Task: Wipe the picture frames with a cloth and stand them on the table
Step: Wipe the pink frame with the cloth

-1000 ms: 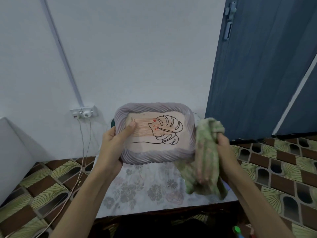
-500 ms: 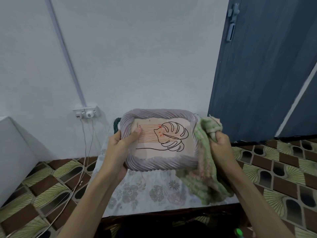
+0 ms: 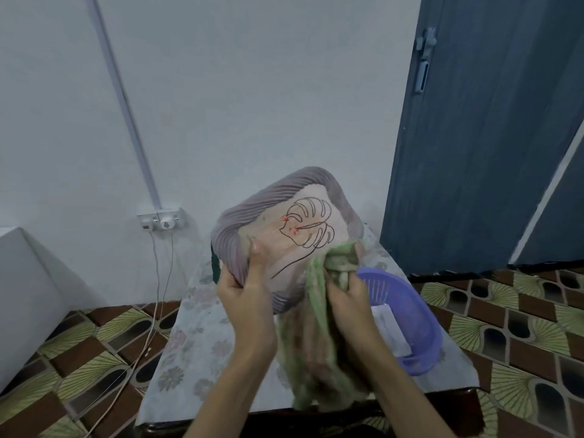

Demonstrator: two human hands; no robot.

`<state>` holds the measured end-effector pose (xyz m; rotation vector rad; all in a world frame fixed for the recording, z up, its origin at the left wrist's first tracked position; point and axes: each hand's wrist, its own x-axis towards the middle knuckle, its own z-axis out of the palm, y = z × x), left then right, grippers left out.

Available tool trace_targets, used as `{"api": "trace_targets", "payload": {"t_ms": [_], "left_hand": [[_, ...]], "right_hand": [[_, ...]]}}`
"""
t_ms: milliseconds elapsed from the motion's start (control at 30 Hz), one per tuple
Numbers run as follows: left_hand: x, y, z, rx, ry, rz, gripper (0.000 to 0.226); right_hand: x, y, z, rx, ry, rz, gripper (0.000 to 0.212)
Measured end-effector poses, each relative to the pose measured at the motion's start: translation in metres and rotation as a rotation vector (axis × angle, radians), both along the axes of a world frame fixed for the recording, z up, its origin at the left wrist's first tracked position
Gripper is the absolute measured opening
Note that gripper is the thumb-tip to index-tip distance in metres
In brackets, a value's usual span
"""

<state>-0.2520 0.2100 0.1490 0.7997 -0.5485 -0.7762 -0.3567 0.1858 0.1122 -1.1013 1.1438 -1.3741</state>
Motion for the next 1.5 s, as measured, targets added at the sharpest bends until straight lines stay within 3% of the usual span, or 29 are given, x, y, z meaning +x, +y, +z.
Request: {"api": "trace_targets", "payload": {"t_ms": [67, 133, 200, 300, 367, 467, 533, 600, 667, 767, 833, 1167, 1367, 1500], "left_hand": [[-0.007, 0.002, -0.005, 0.045, 0.031, 0.015, 0.02], [-0.009, 0.001, -0.008, 0.103, 0.138, 0.019, 0.011], [-0.009, 0.001, -0.009, 0.108, 0.175, 0.028, 0.009], [-0.009, 0.0, -0.009, 0.099, 0.162, 0.029, 0.008], [-0.009, 0.001, -0.01, 0.131, 0.163, 0.034, 0.006], [0.004, -0.001, -0.012, 0.159, 0.168, 0.032, 0.006], [0.015, 0.0, -0.012, 0.164, 0.044, 0.018, 0.006], [0.024, -0.001, -0.014, 0.173, -0.065, 0.0, 0.007], [0.026, 0.0, -0.017, 0.194, -0.138, -0.005, 0.011], [0.021, 0.004, -0.017, 0.188, -0.226, -0.05, 0.012], [0.018, 0.008, -0.015, 0.154, -0.262, -0.074, 0.008], [0.02, 0.018, -0.014, 0.088, -0.358, -0.107, 0.013], [0.021, 0.016, -0.02, 0.148, -0.348, -0.09, 0.009], [0.029, 0.012, -0.019, 0.224, -0.22, -0.133, 0.008]], "right_hand": [[0.007, 0.001, 0.003, -0.006, -0.075, -0.108, 0.018], [0.008, 0.001, 0.005, 0.014, -0.245, -0.127, 0.031], [0.006, 0.002, 0.007, -0.008, -0.261, -0.055, 0.024], [0.012, 0.002, 0.001, -0.11, 0.069, -0.04, 0.013], [0.013, 0.001, -0.001, -0.164, 0.162, -0.088, 0.013], [-0.003, -0.008, 0.0, -0.154, 0.369, -0.058, 0.036], [-0.02, -0.01, 0.008, -0.091, 0.634, 0.028, 0.036], [-0.031, -0.007, 0.024, -0.133, 0.844, -0.016, 0.033], [-0.032, 0.0, 0.043, -0.244, 0.875, -0.101, 0.024], [-0.016, 0.0, 0.053, -0.327, 1.015, -0.112, 0.058], [-0.008, -0.007, 0.047, -0.354, 1.104, -0.099, 0.068], [-0.004, -0.013, 0.028, -0.401, 0.972, -0.084, 0.056], [0.001, -0.019, 0.02, -0.392, 0.916, -0.154, 0.034], [-0.014, -0.027, 0.027, -0.229, 0.491, -0.172, 0.014]]}}
